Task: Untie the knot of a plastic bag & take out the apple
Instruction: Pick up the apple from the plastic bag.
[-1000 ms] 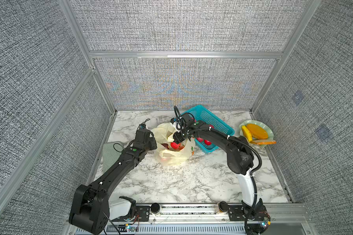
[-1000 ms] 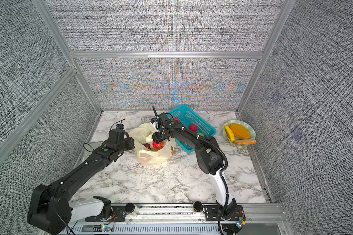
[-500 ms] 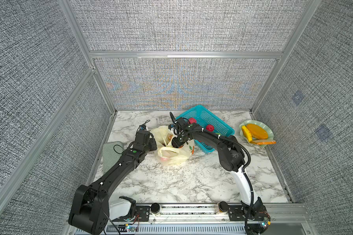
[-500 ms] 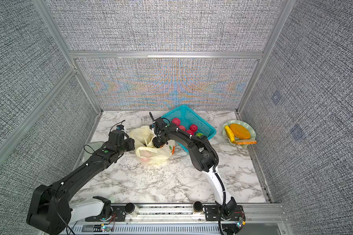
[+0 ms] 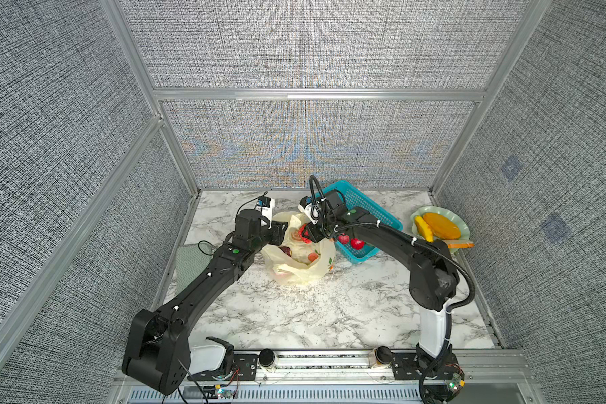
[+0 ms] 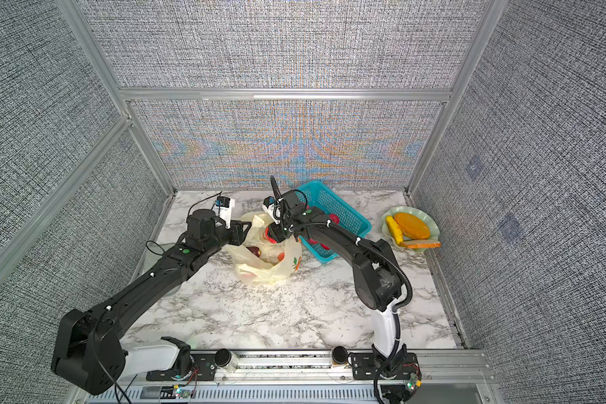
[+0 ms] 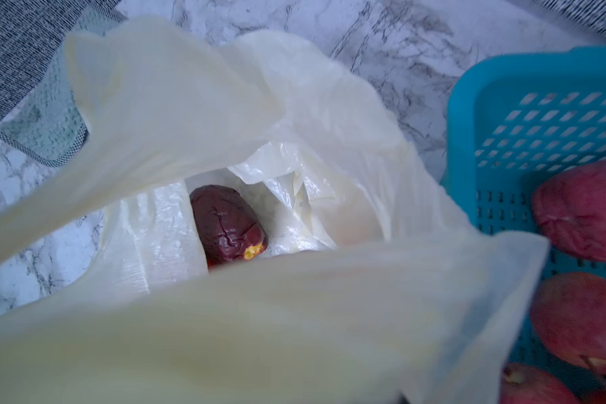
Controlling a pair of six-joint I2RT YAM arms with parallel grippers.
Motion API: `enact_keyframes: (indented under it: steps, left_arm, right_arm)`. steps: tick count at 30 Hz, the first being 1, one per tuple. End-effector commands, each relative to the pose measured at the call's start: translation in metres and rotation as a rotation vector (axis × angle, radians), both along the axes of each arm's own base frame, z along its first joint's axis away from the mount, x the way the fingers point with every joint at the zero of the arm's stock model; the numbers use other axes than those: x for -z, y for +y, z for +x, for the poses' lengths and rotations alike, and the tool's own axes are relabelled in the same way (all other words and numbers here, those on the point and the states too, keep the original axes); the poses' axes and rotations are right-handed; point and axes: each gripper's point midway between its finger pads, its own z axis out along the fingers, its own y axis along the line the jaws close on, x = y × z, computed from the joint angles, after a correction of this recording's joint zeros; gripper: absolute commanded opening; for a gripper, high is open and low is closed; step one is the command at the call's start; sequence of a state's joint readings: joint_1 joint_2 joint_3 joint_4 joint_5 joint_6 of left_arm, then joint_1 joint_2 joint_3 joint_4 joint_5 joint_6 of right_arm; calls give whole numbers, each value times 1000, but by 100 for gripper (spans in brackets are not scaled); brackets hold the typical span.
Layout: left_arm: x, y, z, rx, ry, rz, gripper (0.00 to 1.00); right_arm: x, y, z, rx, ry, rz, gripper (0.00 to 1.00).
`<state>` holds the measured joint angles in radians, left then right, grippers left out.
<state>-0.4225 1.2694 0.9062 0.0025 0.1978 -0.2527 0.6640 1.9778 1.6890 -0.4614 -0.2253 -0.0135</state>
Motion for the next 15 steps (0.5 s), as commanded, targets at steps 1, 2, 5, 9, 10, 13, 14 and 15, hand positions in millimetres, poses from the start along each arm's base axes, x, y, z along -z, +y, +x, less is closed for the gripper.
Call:
enact_keyframes:
  steps: [1, 2, 5, 9, 10, 13, 14, 15]
  left_arm:
    - [-26, -18, -21, 153, -92, -6, 47]
    - [-33, -17, -26, 161, -112, -6, 47]
    - [-48, -5, -37, 149, -187, 44, 55]
    - [-50, -1, -48, 166, -228, 54, 64]
    - [-46, -1, -46, 163, -212, 62, 64]
    - [-34, 1, -33, 125, -180, 89, 65]
    - [-33, 1, -28, 111, -184, 93, 66]
    - [-32, 2, -23, 97, -187, 99, 67]
  right_arm:
    - [-10, 10, 2, -22, -19, 44, 31]
    - [-10, 9, 4, -18, -18, 39, 31]
    - [-6, 9, 8, -14, -5, 24, 30]
    - [-8, 9, 6, -20, 1, 27, 30]
    - [-11, 8, 5, -20, 1, 29, 30]
    - [-17, 3, -4, -31, 4, 32, 30]
    - [-22, 2, -10, -47, 4, 41, 30]
    - [-24, 1, -15, -58, 7, 47, 30]
